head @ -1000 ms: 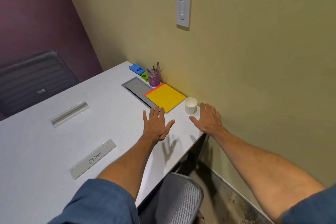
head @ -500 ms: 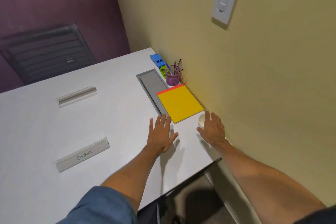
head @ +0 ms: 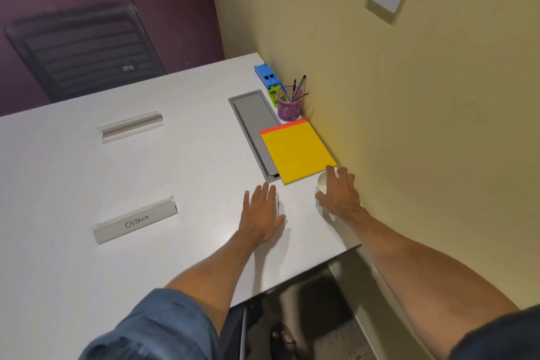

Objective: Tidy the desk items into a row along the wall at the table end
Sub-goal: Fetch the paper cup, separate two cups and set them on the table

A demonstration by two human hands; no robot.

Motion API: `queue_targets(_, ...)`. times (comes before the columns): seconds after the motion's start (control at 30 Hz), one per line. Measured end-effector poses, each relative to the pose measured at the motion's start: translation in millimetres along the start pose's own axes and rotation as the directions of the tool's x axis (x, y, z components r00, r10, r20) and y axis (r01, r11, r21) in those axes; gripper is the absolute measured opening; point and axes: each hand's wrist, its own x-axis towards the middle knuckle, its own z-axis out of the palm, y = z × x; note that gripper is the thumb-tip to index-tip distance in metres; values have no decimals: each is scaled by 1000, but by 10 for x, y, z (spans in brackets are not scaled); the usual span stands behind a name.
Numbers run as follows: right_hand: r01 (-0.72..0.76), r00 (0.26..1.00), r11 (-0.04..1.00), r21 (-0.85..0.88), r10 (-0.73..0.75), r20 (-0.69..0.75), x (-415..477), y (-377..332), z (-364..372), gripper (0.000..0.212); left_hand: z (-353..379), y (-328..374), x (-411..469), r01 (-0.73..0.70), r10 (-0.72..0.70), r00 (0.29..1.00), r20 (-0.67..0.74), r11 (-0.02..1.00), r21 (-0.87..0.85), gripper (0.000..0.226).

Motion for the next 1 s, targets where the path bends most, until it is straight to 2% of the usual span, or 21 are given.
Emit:
queue_targets(0.1,78,997,993,84,-78,-2,-14,-303,-29,76,-98,-147,-90,9,-12,999,-46,998,-62,80)
queue_targets(0.17,118,993,984,130,-119,-4,-46,-580,-43,78,-182,-255,-163,13,-36,996,-83,966,-259,85)
queue_targets(0.27,197,980,965,173,-194,-34,-149,-1042,-36,75,-379,-393,-316,45,-131,985,-111,820,-570,98)
queue_targets(0.37,284,958,934,216,-283,-39,-296,-1462,3,74,-534,-547,-503,80,-247,960,-135,700,-710,108)
queue_targets(0.47,403,909,881,249,-417,5,-452,-1804,77,76,-599,-762,-686,44,-346,919,-191,572,-819,83)
queue_targets(0.57,464,872,842,274,-490,29,-623,-2059,160,78,-624,-980,-879,38,-431,871,-235,536,-843,59)
queue_targets(0.67,495,848,814,304,-529,34,-773,-2238,224,79,-647,-1161,-1057,35,-465,842,-273,553,-833,45)
queue_targets(0.9,561,802,765,316,-597,23,-1070,-2628,319,73,-629,-1531,-1503,143,-509,826,-243,606,-782,41)
queue_targets(1.0,508,838,767,392,-545,-21,-1100,-2752,288,68,-574,-1691,-1677,236,-565,802,-195,600,-764,49)
